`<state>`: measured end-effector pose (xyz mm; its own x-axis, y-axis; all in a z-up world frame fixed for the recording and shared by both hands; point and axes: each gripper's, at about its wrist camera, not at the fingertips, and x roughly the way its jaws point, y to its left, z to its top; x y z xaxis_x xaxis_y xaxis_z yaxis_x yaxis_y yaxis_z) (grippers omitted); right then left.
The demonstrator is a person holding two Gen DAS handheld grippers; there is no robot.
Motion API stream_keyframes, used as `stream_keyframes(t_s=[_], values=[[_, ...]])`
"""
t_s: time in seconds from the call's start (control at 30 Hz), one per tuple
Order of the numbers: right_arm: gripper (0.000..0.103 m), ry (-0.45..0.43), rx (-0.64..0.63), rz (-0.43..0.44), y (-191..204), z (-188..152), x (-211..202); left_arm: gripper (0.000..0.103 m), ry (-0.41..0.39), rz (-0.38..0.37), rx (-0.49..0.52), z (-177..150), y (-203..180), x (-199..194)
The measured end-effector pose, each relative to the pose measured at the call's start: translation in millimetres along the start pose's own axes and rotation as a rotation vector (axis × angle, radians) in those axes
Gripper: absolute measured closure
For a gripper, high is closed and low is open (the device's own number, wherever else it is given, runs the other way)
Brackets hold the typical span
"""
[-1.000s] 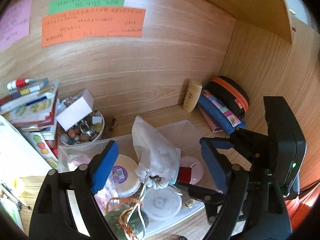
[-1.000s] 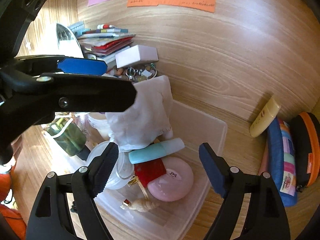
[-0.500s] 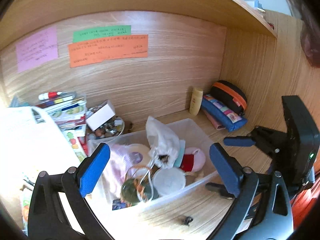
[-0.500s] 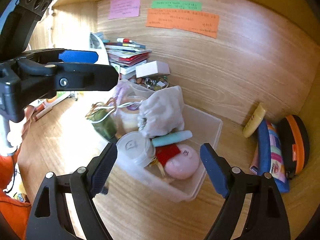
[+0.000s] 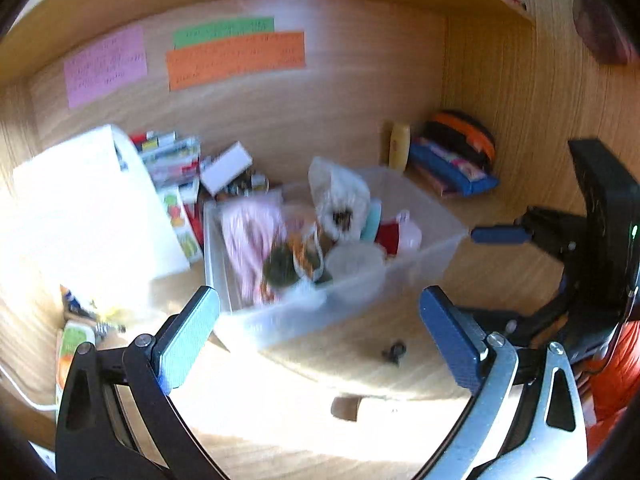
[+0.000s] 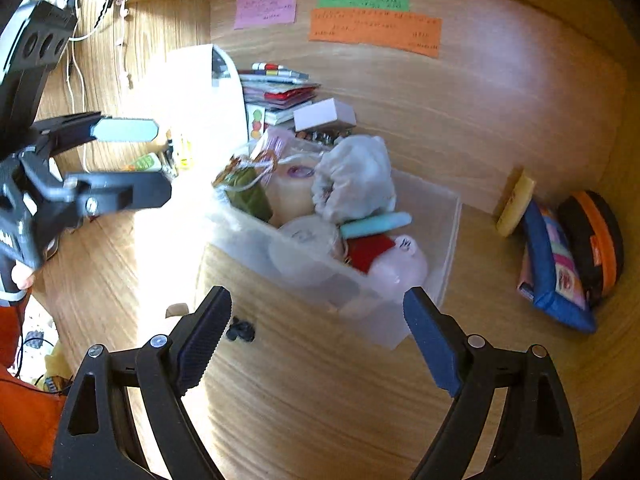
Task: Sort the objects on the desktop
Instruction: 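Grasp the white eraser with the left tool while the right tool moves to the black hair clip, then grasp the black hair clip with the right tool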
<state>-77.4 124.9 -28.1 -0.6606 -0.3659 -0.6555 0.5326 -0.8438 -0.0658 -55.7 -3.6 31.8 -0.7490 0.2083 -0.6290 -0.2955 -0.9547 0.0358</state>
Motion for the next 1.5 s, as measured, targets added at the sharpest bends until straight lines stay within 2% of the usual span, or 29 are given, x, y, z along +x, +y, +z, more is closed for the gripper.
stream_keyframes(t_s=[0.13, 0.23, 0.43, 0.53, 0.67, 0.7, 0.77, 0.8, 0.9, 1.0, 1.03, 1.1, 1.13, 1.33, 1.5], values=[[0.017, 0.036, 0.007, 0.016, 7.3, -10.5, 5.8, 0.002, 0.081, -0.001, -0.035, -25.0, 5.3, 10.4], [0.017, 0.065, 0.01, 0.017, 11.7, -18.7, 12.1, 0.002, 0.139, -0.052, -0.072, -45.0, 9.0, 15.9], [0.017, 0.085, -0.002, 0.013, 20.0, -32.8, 21.6, 0.002, 0.208, -0.113, -0.085, -73.3, 0.9, 23.9], [0.017, 0.095, -0.006, 0.016, 21.9, -36.3, 26.0, 0.002, 0.212, -0.103, -0.084, -83.1, -7.5, 28.4], [0.017, 0.108, 0.007, 0.026, 21.0, -36.1, 31.5, 0.002, 0.212, -0.131, -0.113, -92.4, -13.9, 35.1], [0.017, 0.11, 0.009, 0.027, 20.5, -35.6, 32.7, 0.004, 0.205, -0.126, -0.113, -93.1, -16.1, 35.9], [0.017, 0.116, 0.011, 0.029, 19.4, -34.3, 35.1, 0.018, 0.209, -0.119, -0.096, -93.5, -20.5, 37.7], [0.017, 0.122, 0.011, 0.029, 19.3, -33.9, 36.5, 0.028, 0.218, -0.111, -0.089, -93.1, -21.8, 39.4], [0.017, 0.129, 0.015, 0.029, 19.0, -33.5, 38.4, 0.033, 0.211, -0.094, -0.071, -92.9, -24.6, 40.5], [0.019, 0.121, 0.029, 0.032, 18.6, -32.0, 38.1, 0.046, 0.195, -0.104, -0.056, -93.9, -26.6, 39.2], [0.019, 0.121, 0.033, 0.038, 18.6, -31.0, 38.9, 0.056, 0.189, -0.11, -0.051, -94.1, -27.0, 38.5], [0.019, 0.116, 0.038, 0.044, 20.4, -28.8, 41.1, 0.064, 0.181, -0.109, -0.039, -94.7, -27.6, 36.7], [0.019, 0.117, 0.034, 0.045, 22.6, -27.6, 42.9, 0.064, 0.177, -0.107, -0.034, -94.8, -27.6, 36.4], [0.042, 0.148, -0.021, 0.07, 40.9, -21.7, 59.4, 0.064, 0.161, -0.123, -0.056, -97.0, -18.8, 29.8], [0.069, 0.191, -0.059, 0.1, 53.6, -20.0, 74.2, 0.064, 0.126, -0.121, -0.114, -92.1, -1.3, 23.3]])
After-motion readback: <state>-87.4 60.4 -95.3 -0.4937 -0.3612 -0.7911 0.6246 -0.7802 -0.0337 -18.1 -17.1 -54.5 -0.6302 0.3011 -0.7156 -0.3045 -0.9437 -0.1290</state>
